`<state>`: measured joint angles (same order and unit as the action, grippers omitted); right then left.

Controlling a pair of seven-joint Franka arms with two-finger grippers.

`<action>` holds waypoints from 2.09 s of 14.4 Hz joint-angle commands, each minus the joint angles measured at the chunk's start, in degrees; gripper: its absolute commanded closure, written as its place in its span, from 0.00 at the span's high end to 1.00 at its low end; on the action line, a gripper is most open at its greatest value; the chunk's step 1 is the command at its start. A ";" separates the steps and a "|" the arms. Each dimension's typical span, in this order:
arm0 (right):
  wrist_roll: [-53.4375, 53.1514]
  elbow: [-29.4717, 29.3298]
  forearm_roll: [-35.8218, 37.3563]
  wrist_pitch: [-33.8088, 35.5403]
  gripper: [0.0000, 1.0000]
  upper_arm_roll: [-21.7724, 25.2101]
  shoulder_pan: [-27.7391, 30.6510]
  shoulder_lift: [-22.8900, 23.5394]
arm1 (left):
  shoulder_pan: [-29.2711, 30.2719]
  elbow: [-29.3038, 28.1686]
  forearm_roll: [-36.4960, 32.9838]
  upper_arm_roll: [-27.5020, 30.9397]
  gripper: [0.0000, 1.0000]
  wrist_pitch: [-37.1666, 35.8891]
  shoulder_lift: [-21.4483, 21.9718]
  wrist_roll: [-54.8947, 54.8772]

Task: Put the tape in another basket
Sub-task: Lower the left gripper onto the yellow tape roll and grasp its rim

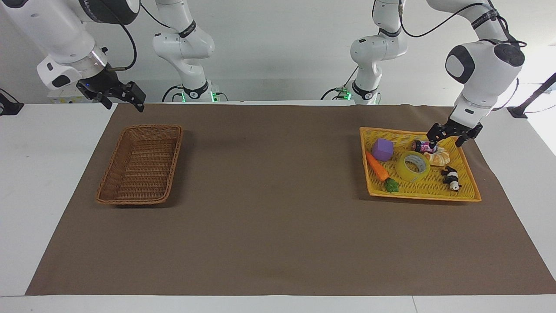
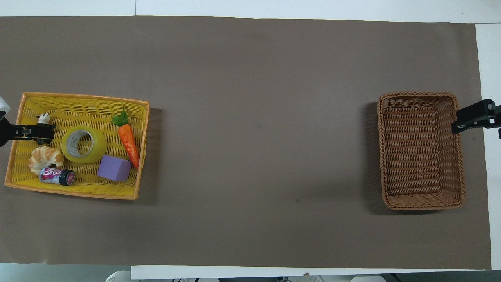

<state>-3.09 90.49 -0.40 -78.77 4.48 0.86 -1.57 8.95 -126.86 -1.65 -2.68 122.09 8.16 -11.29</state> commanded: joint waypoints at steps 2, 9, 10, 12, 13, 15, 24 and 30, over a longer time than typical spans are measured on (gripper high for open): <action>0.45 1.27 0.49 0.02 1.00 -0.43 0.46 -1.07 | 0.63 -2.85 -0.45 -0.39 0.75 6.48 -4.19 1.34; 0.45 1.27 0.49 0.02 1.00 -0.43 0.46 -1.07 | 0.19 -7.08 -0.45 -0.48 0.67 13.17 -7.36 2.94; 0.45 1.27 0.49 0.02 1.00 -0.43 0.46 -1.07 | 0.19 -7.17 -0.45 -0.48 0.67 13.26 -7.28 2.85; 0.45 1.27 0.49 0.02 1.00 -0.43 0.46 -1.07 | 0.19 -7.26 -0.45 -0.57 0.67 13.44 -7.28 2.67; 0.45 1.27 0.49 0.02 1.00 -0.43 0.46 -1.07 | 0.10 -7.70 -0.45 -0.57 0.65 13.52 -7.28 2.58; 0.45 1.27 0.49 0.02 1.00 -0.43 0.46 -1.07 | -0.16 -8.75 -0.45 -0.66 0.59 13.61 -7.54 2.85; 0.45 1.27 0.49 0.02 1.00 -0.43 0.46 -1.07 | -0.95 -10.34 -0.45 -0.57 0.20 17.56 -10.18 1.97; 0.45 1.27 0.49 0.02 1.00 -0.43 0.46 -1.07 | -1.04 7.27 -0.19 -0.66 0.00 0.33 -13.07 1.97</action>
<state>-3.09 90.49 -0.40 -78.77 4.48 0.86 -1.57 8.57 -130.99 -1.64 -3.71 133.51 -2.75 -9.55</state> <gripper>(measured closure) 0.000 0.780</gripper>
